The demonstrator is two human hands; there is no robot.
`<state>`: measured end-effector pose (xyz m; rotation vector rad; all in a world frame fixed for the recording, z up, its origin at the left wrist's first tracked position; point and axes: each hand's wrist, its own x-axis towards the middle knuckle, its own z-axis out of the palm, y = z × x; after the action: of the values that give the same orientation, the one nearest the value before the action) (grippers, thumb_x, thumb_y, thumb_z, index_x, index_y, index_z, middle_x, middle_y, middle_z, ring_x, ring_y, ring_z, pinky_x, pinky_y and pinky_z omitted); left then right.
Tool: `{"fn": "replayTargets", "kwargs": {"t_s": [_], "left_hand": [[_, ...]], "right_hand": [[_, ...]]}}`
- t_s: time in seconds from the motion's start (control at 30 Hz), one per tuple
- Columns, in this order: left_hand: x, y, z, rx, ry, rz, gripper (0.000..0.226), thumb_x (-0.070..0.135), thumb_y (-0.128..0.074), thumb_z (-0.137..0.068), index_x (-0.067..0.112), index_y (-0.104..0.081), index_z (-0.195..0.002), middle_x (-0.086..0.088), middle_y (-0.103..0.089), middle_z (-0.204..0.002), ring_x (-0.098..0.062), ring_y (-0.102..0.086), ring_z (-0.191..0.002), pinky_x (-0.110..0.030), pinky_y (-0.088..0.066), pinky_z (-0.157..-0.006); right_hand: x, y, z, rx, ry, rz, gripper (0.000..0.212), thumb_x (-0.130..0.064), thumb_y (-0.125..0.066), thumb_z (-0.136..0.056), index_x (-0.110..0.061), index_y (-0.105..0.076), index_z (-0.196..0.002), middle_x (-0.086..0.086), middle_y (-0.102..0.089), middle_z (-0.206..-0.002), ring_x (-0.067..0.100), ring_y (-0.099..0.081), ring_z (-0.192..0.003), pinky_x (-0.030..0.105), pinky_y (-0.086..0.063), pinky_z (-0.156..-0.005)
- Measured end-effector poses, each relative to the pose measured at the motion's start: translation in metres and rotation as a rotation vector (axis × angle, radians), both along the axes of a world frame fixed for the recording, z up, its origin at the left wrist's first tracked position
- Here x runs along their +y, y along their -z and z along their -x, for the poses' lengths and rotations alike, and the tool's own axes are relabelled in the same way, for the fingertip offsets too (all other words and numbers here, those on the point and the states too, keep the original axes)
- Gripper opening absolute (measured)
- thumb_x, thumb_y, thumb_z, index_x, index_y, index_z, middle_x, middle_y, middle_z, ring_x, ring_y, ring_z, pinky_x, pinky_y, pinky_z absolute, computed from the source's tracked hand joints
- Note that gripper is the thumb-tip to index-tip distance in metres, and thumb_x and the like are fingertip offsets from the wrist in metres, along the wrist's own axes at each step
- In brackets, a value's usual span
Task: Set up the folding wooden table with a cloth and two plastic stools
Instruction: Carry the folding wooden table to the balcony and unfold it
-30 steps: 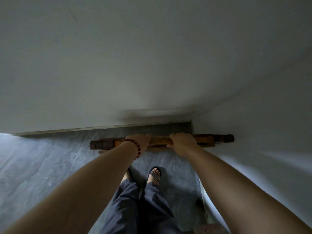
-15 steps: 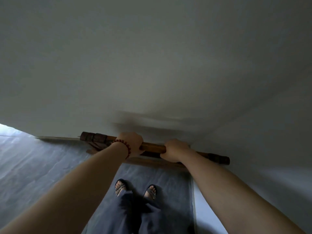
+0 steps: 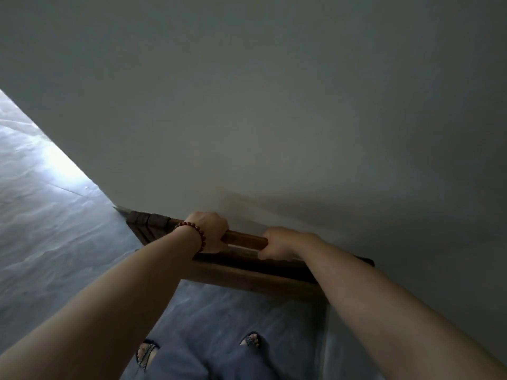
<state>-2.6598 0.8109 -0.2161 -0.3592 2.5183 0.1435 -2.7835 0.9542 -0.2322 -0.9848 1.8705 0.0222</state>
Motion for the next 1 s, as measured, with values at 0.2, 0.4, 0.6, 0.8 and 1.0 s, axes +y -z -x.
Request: {"fn": "replayTargets", "kwargs": {"t_s": [0.2,0.4,0.6,0.8,1.0], "left_hand": [[-0.048,-0.010,-0.056,0.013,-0.093,0.004,0.023,0.041,-0.050,-0.089,0.023,-0.064,-0.092,0.004,-0.056,-0.079,-0.018,-0.057,-0.074,-0.030,-0.055,-0.071],[-0.107,-0.015,-0.126,0.037,-0.163,-0.009,0.029,0.045,-0.050,-0.089,0.022,-0.064,-0.098,0.001,-0.059,-0.085,-0.021,-0.063,-0.085,-0.033,-0.055,-0.077],[-0.172,-0.006,-0.205,0.057,-0.252,-0.014,0.026,0.043,-0.053,-0.088,0.022,-0.065,-0.098,0.000,-0.065,-0.094,-0.021,-0.063,-0.087,-0.034,-0.055,-0.077],[-0.230,-0.006,-0.288,0.044,-0.374,-0.043,0.024,0.041,-0.053,-0.089,0.022,-0.065,-0.096,0.001,-0.063,-0.089,-0.020,-0.060,-0.081,-0.033,-0.054,-0.076],[-0.274,-0.011,-0.360,0.039,-0.449,-0.005,0.027,0.040,-0.049,-0.092,0.019,-0.065,-0.100,0.001,-0.060,-0.085,-0.019,-0.056,-0.075,-0.026,-0.041,-0.063]], "right_hand": [[-0.062,-0.011,-0.043,0.005,-0.053,-0.019,0.022,-0.031,-0.062,-0.084,-0.012,-0.066,-0.096,0.006,-0.063,-0.090,0.022,-0.059,-0.077,0.029,-0.044,-0.067],[-0.130,-0.017,-0.104,0.034,-0.113,-0.029,0.021,-0.033,-0.062,-0.080,-0.019,-0.068,-0.094,0.007,-0.068,-0.095,0.024,-0.065,-0.086,0.035,-0.053,-0.079],[-0.201,-0.016,-0.176,0.083,-0.188,0.003,0.013,-0.032,-0.062,-0.080,-0.022,-0.066,-0.086,0.005,-0.067,-0.091,0.022,-0.063,-0.082,0.030,-0.049,-0.071],[-0.271,-0.015,-0.251,0.084,-0.277,0.023,0.013,-0.033,-0.061,-0.081,-0.023,-0.060,-0.073,0.001,-0.060,-0.077,0.020,-0.060,-0.074,0.027,-0.045,-0.061],[-0.333,-0.017,-0.312,0.063,-0.410,0.053,0.015,-0.035,-0.060,-0.082,-0.022,-0.065,-0.090,0.005,-0.063,-0.088,0.024,-0.063,-0.083,0.032,-0.051,-0.071]]}}
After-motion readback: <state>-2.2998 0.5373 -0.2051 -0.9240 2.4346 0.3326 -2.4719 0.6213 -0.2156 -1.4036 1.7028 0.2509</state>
